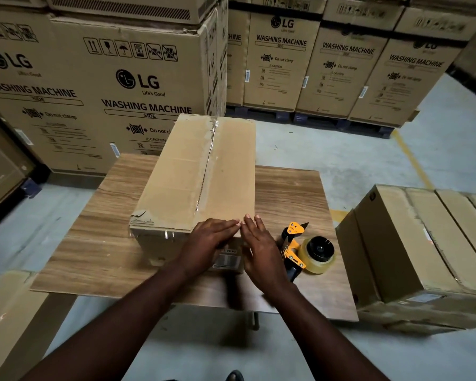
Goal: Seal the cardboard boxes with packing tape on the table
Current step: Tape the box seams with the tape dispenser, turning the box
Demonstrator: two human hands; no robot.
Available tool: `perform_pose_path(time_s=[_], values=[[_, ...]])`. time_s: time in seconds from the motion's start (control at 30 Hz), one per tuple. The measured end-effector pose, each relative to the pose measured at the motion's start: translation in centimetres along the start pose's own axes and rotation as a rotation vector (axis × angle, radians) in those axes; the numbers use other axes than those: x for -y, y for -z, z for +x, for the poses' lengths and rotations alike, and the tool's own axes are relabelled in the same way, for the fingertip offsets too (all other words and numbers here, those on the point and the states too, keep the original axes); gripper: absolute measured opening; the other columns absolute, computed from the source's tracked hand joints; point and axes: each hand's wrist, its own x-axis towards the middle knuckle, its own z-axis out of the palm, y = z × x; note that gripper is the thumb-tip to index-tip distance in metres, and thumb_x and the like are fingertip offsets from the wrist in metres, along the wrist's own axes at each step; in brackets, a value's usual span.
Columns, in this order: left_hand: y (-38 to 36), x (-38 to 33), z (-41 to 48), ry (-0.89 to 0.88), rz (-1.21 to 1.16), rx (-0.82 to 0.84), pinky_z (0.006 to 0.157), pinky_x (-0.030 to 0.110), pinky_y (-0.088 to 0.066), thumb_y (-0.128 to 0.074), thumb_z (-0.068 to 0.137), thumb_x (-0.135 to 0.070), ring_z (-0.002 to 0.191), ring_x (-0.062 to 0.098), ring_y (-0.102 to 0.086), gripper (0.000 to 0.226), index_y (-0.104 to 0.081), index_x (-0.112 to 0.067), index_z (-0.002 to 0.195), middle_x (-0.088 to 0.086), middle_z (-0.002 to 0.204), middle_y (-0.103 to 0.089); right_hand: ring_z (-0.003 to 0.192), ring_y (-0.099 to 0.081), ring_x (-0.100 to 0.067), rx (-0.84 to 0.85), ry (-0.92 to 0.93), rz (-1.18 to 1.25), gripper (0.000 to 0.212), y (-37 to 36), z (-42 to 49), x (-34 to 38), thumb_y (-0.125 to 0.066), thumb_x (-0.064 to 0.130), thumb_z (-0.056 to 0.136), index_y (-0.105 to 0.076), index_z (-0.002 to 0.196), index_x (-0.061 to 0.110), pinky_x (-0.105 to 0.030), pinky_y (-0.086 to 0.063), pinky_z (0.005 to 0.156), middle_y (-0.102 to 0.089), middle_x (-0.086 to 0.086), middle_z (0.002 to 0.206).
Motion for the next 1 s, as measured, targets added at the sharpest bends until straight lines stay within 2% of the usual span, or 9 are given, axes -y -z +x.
perform_pose_path(time_s=[0.1, 0.2, 0.27, 0.37, 0.53, 0.63, 0.73, 0.9, 1.0], values=[[1.7, -0.1, -0.2, 0.021, 0.006, -0.052, 0.089, 0.032, -0.043, -0.061, 0.09, -0.037, 0.109, 0.016, -0.056, 0.033, -0.072, -0.023, 0.118, -0.008, 0.124, -0.068, 0.121, -0.055, -0.027, -0.144, 0.106, 0.013, 0.026, 0.5, 1.0, 0.7, -0.066, 0.016, 0.095, -0.072, 0.118, 0.007, -0.039, -0.047, 0.104, -0.068, -0.009, 0.124], [3.7, 1.1, -0.8, 0.119, 0.049, -0.075, 0.08, 0.033, -0.04, -0.059, 0.089, -0.045, 0.097, 0.018, -0.057, 0.024, -0.07, -0.03, 0.104, -0.011, 0.105, -0.065, 0.104, -0.056, -0.021, -0.179, 0.141, 0.041, 0.012, 0.2, 1.6, 0.9, -0.071, 0.012, 0.091, -0.073, 0.102, 0.011, -0.037, -0.049, 0.088, -0.067, -0.004, 0.108], [4.1, 2.4, -1.6, 0.148, 0.067, -0.051, 0.078, 0.036, -0.043, -0.07, 0.085, -0.036, 0.095, 0.021, -0.057, 0.024, -0.067, -0.031, 0.108, -0.009, 0.105, -0.061, 0.103, -0.055, -0.021, -0.164, 0.126, 0.024, 0.015, -0.2, 1.4, 0.7, -0.073, 0.008, 0.086, -0.071, 0.101, 0.011, -0.037, -0.049, 0.086, -0.065, -0.003, 0.108], [4.5, 3.1, -2.3, 0.146, 0.094, 0.044, 0.08, 0.038, -0.043, -0.082, 0.074, -0.019, 0.099, 0.021, -0.054, 0.048, -0.062, -0.031, 0.117, -0.007, 0.111, -0.058, 0.103, -0.052, -0.022, -0.09, 0.068, -0.078, 0.034, -0.3, 1.3, 1.5, -0.075, 0.005, 0.073, -0.066, 0.104, 0.015, -0.04, -0.048, 0.085, -0.06, -0.001, 0.113], [5.6, 3.8, -2.4, 0.148, 0.074, 0.01, 0.08, 0.038, -0.041, -0.06, 0.086, -0.052, 0.097, 0.016, -0.054, 0.029, -0.064, -0.035, 0.109, -0.012, 0.105, -0.058, 0.096, -0.05, -0.019, -0.026, 0.06, -0.141, 0.021, -0.6, 3.2, 4.2, -0.068, 0.037, 0.088, -0.064, 0.106, 0.026, -0.035, -0.038, 0.078, -0.057, 0.004, 0.105], [6.5, 6.0, -3.2, 0.159, 0.071, 0.002, 0.078, 0.035, -0.041, -0.069, 0.085, -0.042, 0.095, 0.016, -0.054, 0.027, -0.062, -0.036, 0.111, -0.014, 0.104, -0.055, 0.093, -0.051, -0.021, -0.036, 0.035, -0.161, 0.018, -1.5, 3.7, 4.5, -0.07, 0.036, 0.085, -0.064, 0.1, 0.028, -0.034, -0.035, 0.075, -0.056, 0.005, 0.101], [7.1, 6.8, -3.8, 0.147, 0.076, 0.115, 0.081, 0.036, -0.044, -0.082, 0.077, -0.023, 0.099, 0.015, -0.05, 0.051, -0.058, -0.037, 0.119, -0.013, 0.11, -0.053, 0.096, -0.051, -0.022, -0.004, -0.003, -0.212, 0.032, -1.7, 3.3, 4.3, -0.076, 0.028, 0.075, -0.062, 0.103, 0.029, -0.034, -0.035, 0.075, -0.053, 0.006, 0.106], [8.3, 7.0, -3.4, 0.123, 0.06, 0.12, 0.082, 0.036, -0.041, -0.061, 0.088, -0.053, 0.099, 0.013, -0.051, 0.03, -0.061, -0.037, 0.114, -0.014, 0.107, -0.056, 0.094, -0.048, -0.017, -0.005, 0.006, -0.169, 0.026, -2.3, 4.8, 6.7, -0.064, 0.051, 0.087, -0.062, 0.099, 0.028, -0.036, -0.038, 0.076, -0.056, 0.005, 0.099], [9.0, 8.1, -3.9, 0.15, 0.075, 0.104, 0.08, 0.036, -0.041, -0.069, 0.087, -0.042, 0.098, 0.015, -0.054, 0.028, -0.062, -0.038, 0.114, -0.013, 0.105, -0.056, 0.09, -0.051, -0.019, 0.004, 0.006, -0.176, 0.021, -3.1, 5.5, 7.5, -0.067, 0.046, 0.086, -0.063, 0.095, 0.028, -0.034, -0.037, 0.074, -0.056, 0.006, 0.095]])
